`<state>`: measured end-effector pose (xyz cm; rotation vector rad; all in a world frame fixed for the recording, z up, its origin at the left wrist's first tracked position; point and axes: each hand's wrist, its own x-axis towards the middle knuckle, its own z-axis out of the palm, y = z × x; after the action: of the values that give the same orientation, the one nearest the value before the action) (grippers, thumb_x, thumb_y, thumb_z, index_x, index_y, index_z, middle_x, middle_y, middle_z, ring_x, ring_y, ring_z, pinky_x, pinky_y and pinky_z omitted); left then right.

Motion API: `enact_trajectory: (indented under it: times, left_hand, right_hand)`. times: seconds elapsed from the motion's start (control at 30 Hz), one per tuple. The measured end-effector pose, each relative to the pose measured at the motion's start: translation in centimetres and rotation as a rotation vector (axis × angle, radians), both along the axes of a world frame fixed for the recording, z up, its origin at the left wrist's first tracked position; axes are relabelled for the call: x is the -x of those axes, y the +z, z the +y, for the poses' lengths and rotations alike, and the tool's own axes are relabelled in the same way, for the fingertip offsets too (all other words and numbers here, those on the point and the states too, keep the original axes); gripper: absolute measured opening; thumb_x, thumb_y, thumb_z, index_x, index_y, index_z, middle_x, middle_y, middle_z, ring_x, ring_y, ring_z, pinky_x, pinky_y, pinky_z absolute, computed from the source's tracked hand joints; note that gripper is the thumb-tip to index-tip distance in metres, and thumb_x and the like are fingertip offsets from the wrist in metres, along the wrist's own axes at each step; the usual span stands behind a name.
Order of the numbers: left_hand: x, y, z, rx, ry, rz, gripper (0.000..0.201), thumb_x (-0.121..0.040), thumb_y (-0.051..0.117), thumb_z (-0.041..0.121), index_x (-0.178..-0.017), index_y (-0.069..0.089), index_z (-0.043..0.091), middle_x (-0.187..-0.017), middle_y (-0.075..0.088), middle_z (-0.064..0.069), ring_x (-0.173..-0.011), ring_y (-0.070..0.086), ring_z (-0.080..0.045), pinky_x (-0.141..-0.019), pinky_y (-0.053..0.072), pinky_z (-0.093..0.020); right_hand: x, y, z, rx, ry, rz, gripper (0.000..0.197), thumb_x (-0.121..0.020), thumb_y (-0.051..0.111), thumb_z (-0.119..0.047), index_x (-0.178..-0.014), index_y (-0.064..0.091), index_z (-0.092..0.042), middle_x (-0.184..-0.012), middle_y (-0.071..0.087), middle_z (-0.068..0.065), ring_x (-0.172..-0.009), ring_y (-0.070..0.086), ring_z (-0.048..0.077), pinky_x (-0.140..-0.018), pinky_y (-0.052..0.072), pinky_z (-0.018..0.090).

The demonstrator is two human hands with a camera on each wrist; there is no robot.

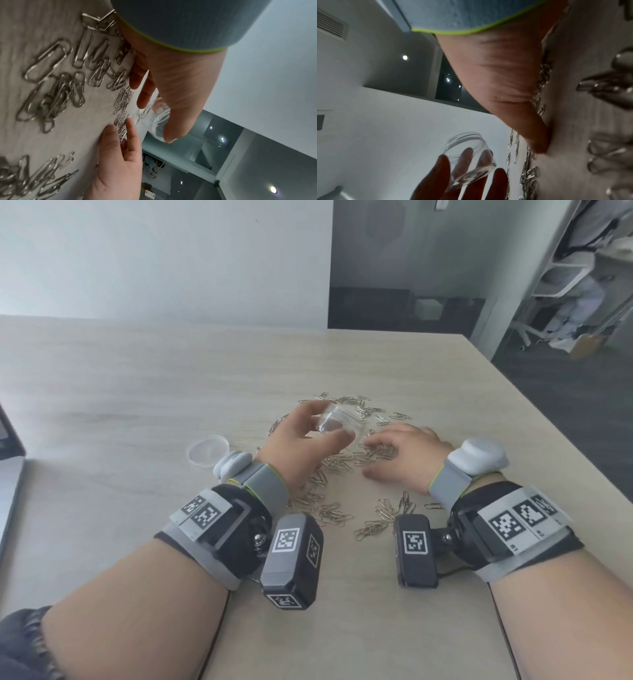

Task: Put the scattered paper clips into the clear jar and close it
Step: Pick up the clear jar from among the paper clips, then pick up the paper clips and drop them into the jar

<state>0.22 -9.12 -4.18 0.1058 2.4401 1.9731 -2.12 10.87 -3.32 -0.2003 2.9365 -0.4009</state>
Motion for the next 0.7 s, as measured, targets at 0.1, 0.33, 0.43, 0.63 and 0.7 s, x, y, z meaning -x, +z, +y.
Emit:
enact_trajectory:
  times: [0.1, 0.33, 0.43, 0.63, 0.7]
  left_hand:
    - [0.0, -0.4, 0.1, 0.1, -0.044, 0.03, 0.074, -0.059, 0.078, 0.06, -0.129, 0.059, 0.044, -0.117, 0.071, 0.011, -0.095, 0.074, -0.012, -0.086, 0.06, -0.04]
    - [-0.2, -0.4, 0.0, 0.365, -0.102, 0.038, 0.068, -0.053, 0.071, 0.061, -0.117, 0.05, 0.051, -0.117, 0.069, 0.016, -0.103, 0.069, -0.005, -0.093, 0.058, -0.038]
    - [-0.3, -0.4, 0.0, 0.389, -0.096, 0.047, 0.072, -0.053, 0.071, 0.06, -0.12, 0.049, 0.048, -0.119, 0.068, 0.013, -0.102, 0.07, -0.009, -0.094, 0.058, -0.042]
    - [-0.5, -0.2, 0.0, 0.447, -0.112, 0.058, 0.073, -0.058, 0.074, 0.056, -0.126, 0.047, 0.057, -0.122, 0.065, 0.012, -0.108, 0.068, -0.01, -0.097, 0.057, -0.042]
    - [-0.5, -0.1, 0.1, 0.473, -0.105, 0.051, 0.071, -0.056, 0.074, 0.059, -0.121, 0.047, 0.056, -0.123, 0.066, 0.014, -0.109, 0.067, -0.008, -0.097, 0.057, -0.04]
  right_hand:
    - [0.6, -0.3, 0.1, 0.07, 0.031, 0.056, 0.039, -0.078, 0.072, -0.047, -0.116, 0.063, -0.047, -0.138, 0.048, -0.01, -0.133, 0.037, 0.021, -0.108, 0.027, 0.029]
    - [0.2, 0.8, -0.7, 0.086, 0.092, 0.077, 0.017, -0.08, 0.068, -0.021, -0.09, 0.072, -0.034, -0.095, 0.065, -0.009, -0.094, 0.061, 0.016, -0.08, 0.048, 0.026]
    - [-0.1, 1.0, -0.8, 0.105, 0.077, 0.093, 0.02, -0.078, 0.065, -0.014, -0.082, 0.069, -0.034, -0.085, 0.063, -0.013, -0.089, 0.061, 0.015, -0.077, 0.049, 0.027]
    - [-0.5, 0.8, -0.1, 0.331, -0.026, 0.173, 0.017, -0.077, 0.066, -0.013, -0.08, 0.073, -0.028, -0.07, 0.063, -0.013, -0.062, 0.056, 0.007, -0.056, 0.038, 0.02]
    - [-0.6, 0.8, -0.1, 0.46, -0.059, 0.251, 0.014, -0.077, 0.069, -0.015, -0.077, 0.073, -0.028, -0.064, 0.063, -0.012, -0.052, 0.052, 0.0, -0.05, 0.035, 0.013]
